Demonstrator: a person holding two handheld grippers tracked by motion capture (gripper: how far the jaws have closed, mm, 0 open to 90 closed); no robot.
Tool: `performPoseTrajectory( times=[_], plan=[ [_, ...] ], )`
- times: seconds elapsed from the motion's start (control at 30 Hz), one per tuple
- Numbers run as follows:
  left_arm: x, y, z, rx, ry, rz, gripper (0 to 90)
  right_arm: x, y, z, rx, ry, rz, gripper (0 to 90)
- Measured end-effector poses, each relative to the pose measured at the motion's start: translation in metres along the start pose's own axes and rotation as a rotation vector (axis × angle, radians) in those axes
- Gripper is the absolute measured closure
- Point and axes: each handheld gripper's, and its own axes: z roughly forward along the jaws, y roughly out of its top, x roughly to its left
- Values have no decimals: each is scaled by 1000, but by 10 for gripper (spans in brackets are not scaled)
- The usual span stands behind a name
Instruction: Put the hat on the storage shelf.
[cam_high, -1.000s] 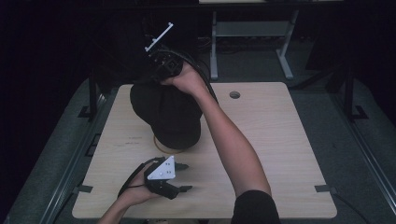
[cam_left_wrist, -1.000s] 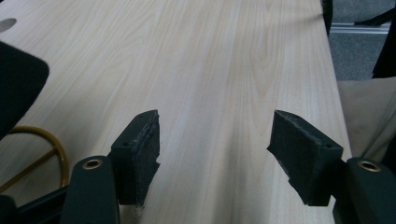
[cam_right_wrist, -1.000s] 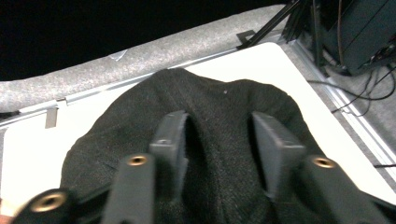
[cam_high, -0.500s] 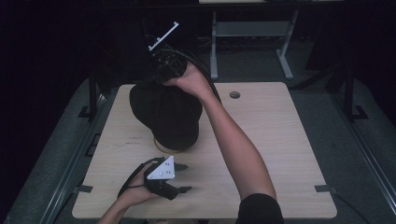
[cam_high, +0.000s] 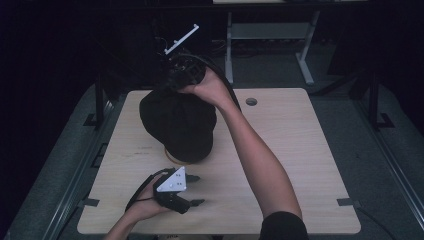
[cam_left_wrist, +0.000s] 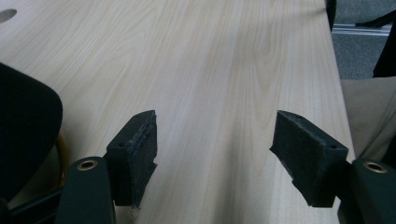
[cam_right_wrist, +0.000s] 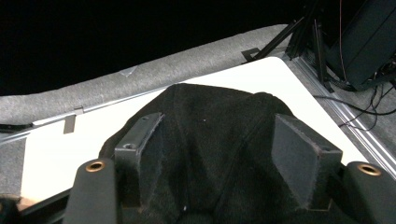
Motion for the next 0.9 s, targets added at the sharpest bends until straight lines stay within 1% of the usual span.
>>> performPoseTrajectory(
  times=[0.03, 0.1, 0.17, 0.2, 0.27, 0.33, 0.37, 0.4, 0.43, 0.47, 0.5, 0.63, 0.7, 0.73, 0.8, 0.83, 0.87, 0.9],
  plan=[
    [0, -1, 0, 2, 1, -4, 304, 1, 0, -2, -2, 2, 13, 338],
    [1, -3, 0, 4, 3, -11, 301, -1, -2, -4, -4, 2, 4, 333],
    [2, -5, -1, 7, 5, -19, 301, -1, -5, -6, -5, 6, 16, 328],
    [2, -6, -1, 2, 10, -25, 301, -2, -6, -7, -7, 3, 11, 326],
    [4, -7, -3, -2, 19, -30, 301, -3, -9, -10, -14, 3, 17, 323],
    [5, -7, -5, -6, 25, -42, 300, -3, -11, -13, -29, 9, 29, 318],
    [5, -8, -5, -10, 29, -46, 300, -3, -12, -14, -31, 21, 53, 316],
    [6, -8, -6, -5, 30, -46, 300, -4, -14, -16, -32, 22, 49, 314],
    [6, -8, -7, -3, 32, -46, 300, -4, -14, -17, -31, 16, 46, 310],
    [7, -9, -7, -2, 35, -47, 300, -3, -15, -19, -33, 18, 56, 310],
    [7, -9, -7, 1, 38, -48, 300, -4, -16, -21, -34, 15, 43, 310],
    [8, -11, -8, 0, 41, -58, 299, -4, -20, -28, -38, 1, 40, 303],
    [9, -11, -8, 2, 42, -56, 299, -4, -23, -32, -46, 0, 49, 298],
    [9, -12, -9, 2, 42, -60, 299, -3, -24, -34, -45, -1, 69, 295],
    [10, -12, -8, -2, 41, -67, 296, -4, -28, -38, -51, -8, 68, 293],
    [11, -12, -8, -5, 40, -68, 294, -4, -29, -40, -53, -11, 78, 290],
    [11, -13, -9, -6, 39, -70, 293, -5, -31, -42, -57, -16, 67, 289],
    [11, -13, -9, -6, 41, -72, 293, -4, -32, -44, -57, -17, 77, 286]
  ],
)
